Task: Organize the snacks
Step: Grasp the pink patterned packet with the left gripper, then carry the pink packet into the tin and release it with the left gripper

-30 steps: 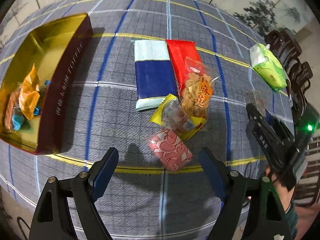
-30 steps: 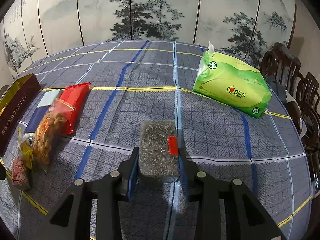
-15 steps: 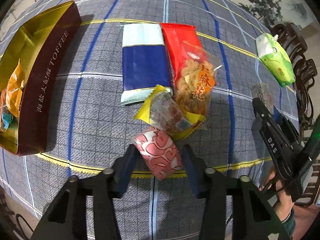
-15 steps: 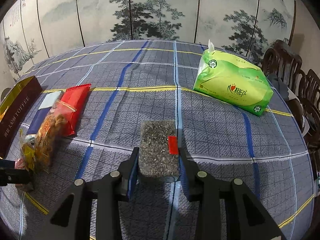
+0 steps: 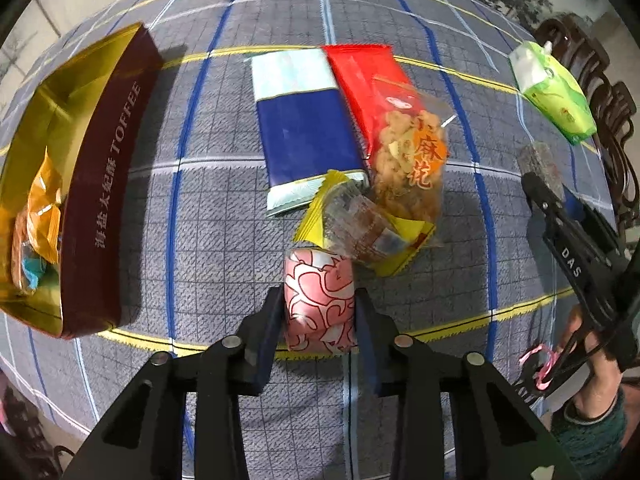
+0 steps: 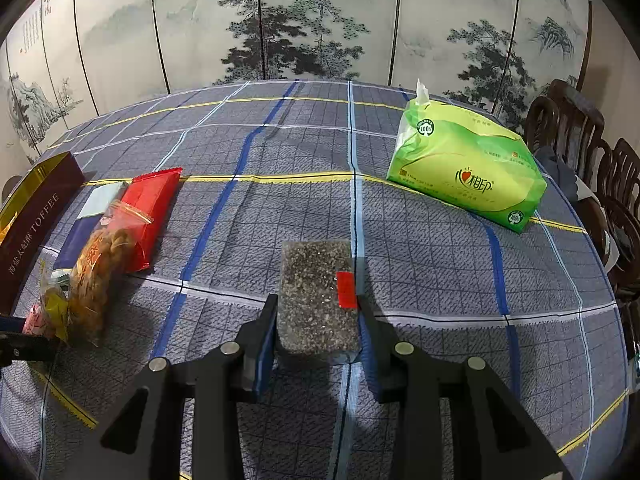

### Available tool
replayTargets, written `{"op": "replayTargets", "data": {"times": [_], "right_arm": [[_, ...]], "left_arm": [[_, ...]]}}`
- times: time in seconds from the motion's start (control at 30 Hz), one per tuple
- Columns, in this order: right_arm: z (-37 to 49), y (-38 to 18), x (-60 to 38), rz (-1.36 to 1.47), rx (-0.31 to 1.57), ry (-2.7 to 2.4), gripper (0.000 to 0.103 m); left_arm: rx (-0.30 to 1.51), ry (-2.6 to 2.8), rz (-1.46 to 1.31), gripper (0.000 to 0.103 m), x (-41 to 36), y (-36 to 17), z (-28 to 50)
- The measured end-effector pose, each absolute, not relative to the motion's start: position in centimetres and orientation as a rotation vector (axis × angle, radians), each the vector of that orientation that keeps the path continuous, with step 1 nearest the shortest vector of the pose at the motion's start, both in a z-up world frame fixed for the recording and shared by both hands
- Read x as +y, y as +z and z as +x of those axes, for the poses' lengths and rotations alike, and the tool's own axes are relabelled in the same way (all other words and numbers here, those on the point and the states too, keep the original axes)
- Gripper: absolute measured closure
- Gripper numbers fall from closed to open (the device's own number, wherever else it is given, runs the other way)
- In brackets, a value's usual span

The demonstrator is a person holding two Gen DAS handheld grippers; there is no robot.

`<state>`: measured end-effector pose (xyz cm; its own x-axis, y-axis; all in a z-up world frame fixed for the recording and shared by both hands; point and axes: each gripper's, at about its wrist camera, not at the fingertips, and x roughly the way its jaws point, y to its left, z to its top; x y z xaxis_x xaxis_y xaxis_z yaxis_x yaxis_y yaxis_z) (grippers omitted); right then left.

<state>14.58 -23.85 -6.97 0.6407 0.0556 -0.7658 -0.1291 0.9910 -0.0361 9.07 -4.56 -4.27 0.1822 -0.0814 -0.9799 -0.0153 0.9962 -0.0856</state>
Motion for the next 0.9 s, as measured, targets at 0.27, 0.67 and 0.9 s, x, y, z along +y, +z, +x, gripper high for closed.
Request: {"op": "replayTargets", "data": {"times": [0.27,0.67,0.9], "right_arm": [[14.6,-7.0,-23.9,-0.091,0.869,0.105,0.066],[14.6,-7.0,-23.8,-0.091,0.869,0.105,0.066],[14.6,-7.0,-23.9,-0.091,0.869,0.105,0.066]], "left_arm": [[1.375,-0.058,-0.066,0.077,-3.9,-3.9,8.9],[1.338,-0.078,-0.093,0.077,-1.0,-1.1,7.3],[1.217,-0.009,-0.066,0.077,3.0,2.9,7.2]]}}
